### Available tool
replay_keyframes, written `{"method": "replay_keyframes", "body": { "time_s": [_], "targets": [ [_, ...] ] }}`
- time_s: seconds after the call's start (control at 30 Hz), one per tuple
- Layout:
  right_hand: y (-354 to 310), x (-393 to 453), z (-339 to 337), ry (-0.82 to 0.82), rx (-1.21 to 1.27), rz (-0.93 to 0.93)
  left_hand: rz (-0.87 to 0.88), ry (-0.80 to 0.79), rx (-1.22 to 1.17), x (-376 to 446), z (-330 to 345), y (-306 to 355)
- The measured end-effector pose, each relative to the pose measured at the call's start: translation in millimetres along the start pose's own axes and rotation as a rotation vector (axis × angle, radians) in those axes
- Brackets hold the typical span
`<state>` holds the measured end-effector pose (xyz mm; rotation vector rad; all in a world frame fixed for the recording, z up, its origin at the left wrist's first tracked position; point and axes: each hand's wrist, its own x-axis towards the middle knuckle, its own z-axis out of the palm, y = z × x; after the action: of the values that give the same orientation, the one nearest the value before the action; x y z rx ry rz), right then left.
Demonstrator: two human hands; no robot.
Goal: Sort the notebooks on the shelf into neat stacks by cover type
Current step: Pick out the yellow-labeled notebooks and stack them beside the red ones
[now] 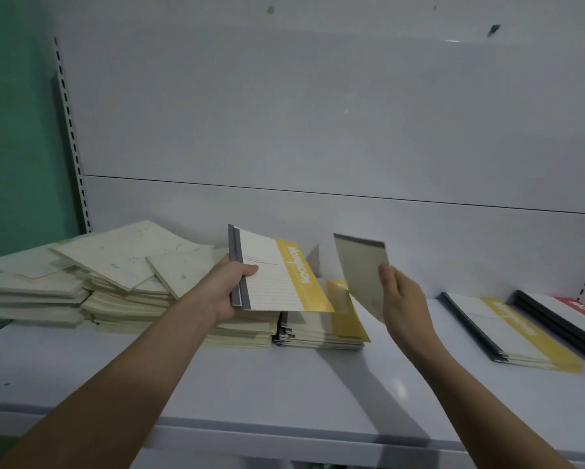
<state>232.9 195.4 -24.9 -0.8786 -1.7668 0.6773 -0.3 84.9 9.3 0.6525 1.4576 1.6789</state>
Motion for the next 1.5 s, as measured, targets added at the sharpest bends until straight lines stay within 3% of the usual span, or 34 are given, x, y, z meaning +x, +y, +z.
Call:
{"method": "replay_keyframes", "body": {
  "time_s": [0.1,0.3,0.43,0.5,0.6,0.67,0.73,0.87,1.07,1.2,1.33,1.4,1.5],
  "targets": [
    [-20,-7,-1,-0.011,0.01,-0.109,0.008,-0.037,0.024,2,25,-11],
    [-2,-26,-6,-0.345,-0.476,-0.433,-0.042,-0.15,-0.028,5,80,-25],
    [17,-25,-30,-0.484,-0.45,-0.406,-0.042,-0.165,-0.017,10,113,-42],
    [23,-20,-51,-0.395,-0.375,-0.272,-0.049,-0.157,-0.037,13,129,-49],
    [35,-10,-88,-0.13,-0.151,0.053,-0.051,-0.172,-0.054,14,159,-57],
    [48,-3,-108,-0.155,0.071,0.332,-0.054,-0.181,-0.05,15,182,-64],
    [65,0,-127,-0.185,0.223,0.46,-0.073,-0.188,-0.034,15,210,-73],
    [87,5,-169,-0.074,0.235,0.494,-0.101,-0.211,0.01,11,268,-90],
    [150,26,-220,-0.054,-0.04,0.459,-0.082,-0.138,-0.01,15,339,-137],
    [186,40,-234,-0.062,-0.244,0.349,0.014,-0.085,0.252,19,371,-167],
    [231,41,-231,-0.096,-0.609,0.245,0.178,-0.02,0.574,31,388,-193],
    [241,39,-229,-0.071,-0.621,0.219,0.298,0.03,0.691,24,393,-195],
    [247,40,-232,-0.05,-0.55,0.201,0.327,0.071,0.637,19,392,-194]
  ]
}}
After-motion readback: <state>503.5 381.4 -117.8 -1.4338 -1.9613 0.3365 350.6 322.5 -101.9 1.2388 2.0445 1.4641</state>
